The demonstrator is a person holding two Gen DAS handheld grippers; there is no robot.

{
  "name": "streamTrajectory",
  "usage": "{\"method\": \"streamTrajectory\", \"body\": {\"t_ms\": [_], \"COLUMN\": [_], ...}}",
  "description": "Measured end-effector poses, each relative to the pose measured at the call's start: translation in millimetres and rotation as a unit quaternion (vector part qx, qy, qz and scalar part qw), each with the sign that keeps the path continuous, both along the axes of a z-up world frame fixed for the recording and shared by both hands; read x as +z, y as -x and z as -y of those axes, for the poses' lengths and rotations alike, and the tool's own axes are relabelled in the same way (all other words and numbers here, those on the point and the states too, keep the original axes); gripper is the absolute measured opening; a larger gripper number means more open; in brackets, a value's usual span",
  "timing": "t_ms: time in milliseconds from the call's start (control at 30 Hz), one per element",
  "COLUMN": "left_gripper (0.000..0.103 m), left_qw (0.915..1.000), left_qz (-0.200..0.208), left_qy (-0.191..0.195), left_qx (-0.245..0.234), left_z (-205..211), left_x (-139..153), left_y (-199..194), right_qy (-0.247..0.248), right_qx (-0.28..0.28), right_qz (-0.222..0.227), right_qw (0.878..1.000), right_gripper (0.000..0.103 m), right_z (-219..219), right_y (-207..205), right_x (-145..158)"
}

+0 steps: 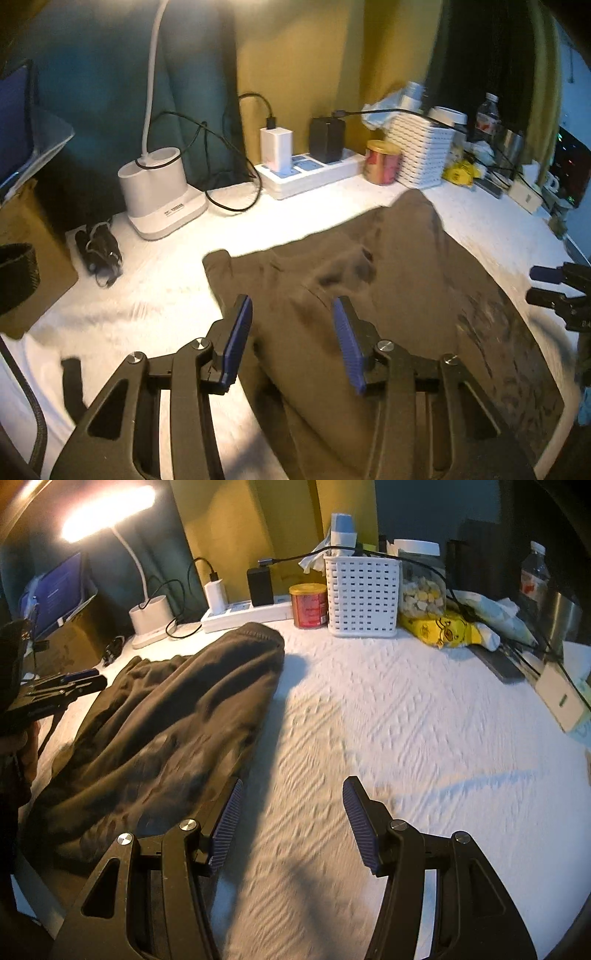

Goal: Fold small clothes

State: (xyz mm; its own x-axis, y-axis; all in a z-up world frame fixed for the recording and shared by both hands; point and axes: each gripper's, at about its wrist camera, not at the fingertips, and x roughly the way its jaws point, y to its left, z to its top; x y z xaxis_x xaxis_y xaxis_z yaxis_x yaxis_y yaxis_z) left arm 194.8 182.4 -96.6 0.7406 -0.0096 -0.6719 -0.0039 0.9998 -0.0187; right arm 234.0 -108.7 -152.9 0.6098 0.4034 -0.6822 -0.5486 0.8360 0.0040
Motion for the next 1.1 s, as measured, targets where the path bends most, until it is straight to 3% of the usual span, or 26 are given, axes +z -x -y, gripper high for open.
{"method": "streamTrajectory", "body": {"t_ms": [367,400,467,500,533,733,800,933,967,1000,1100], "left_gripper": [0.045,0.045,0.016,0.006,0.002,0.002,0.002,0.002,0.002,0.002,0.002], "left_qw": [0.9971,0.997,0.9967,0.9966,0.9968,0.9993,0.9994,0.9991,0.9989,0.9989,0.9988], "left_qz": [-0.061,-0.059,-0.051,-0.05,-0.044,0.009,0.019,0.032,0.036,0.035,0.032], "left_qy": [-0.017,-0.016,-0.014,-0.018,-0.025,-0.029,-0.026,-0.022,-0.019,-0.017,-0.016], "left_qx": [-0.043,-0.047,-0.062,-0.063,-0.062,-0.023,-0.01,0.016,0.024,0.026,0.034], "left_z": [-5,-4,-2,0,0,-14,-23,-37,-41,-44,-48], "left_x": [-29,-31,-32,-31,-30,-12,-9,-5,-3,-3,-5], "left_y": [-57,-58,-58,-58,-57,-49,-47,-46,-46,-46,-50], "right_qy": [-0.014,-0.018,-0.021,-0.021,-0.021,-0.033,-0.037,-0.046,-0.049,-0.052,-0.056], "right_qx": [0.027,0.032,0.041,0.046,0.049,0.07,0.071,0.077,0.081,0.086,0.091], "right_qz": [0.009,0.007,0.007,0.006,0.005,-0.013,-0.022,-0.046,-0.049,-0.055,-0.052], "right_qw": [0.999,0.999,0.999,0.999,0.999,0.997,0.997,0.995,0.994,0.993,0.993], "right_gripper": [0.059,0.059,0.059,0.059,0.059,0.059,0.054,0.054,0.046,0.03,0.015], "right_z": [-24,-28,-36,-40,-44,-66,-71,-82,-84,-87,-94], "right_y": [-61,-69,-80,-85,-89,-116,-123,-137,-138,-141,-147], "right_x": [5,5,4,3,3,0,0,-5,-6,-8,-9]}}
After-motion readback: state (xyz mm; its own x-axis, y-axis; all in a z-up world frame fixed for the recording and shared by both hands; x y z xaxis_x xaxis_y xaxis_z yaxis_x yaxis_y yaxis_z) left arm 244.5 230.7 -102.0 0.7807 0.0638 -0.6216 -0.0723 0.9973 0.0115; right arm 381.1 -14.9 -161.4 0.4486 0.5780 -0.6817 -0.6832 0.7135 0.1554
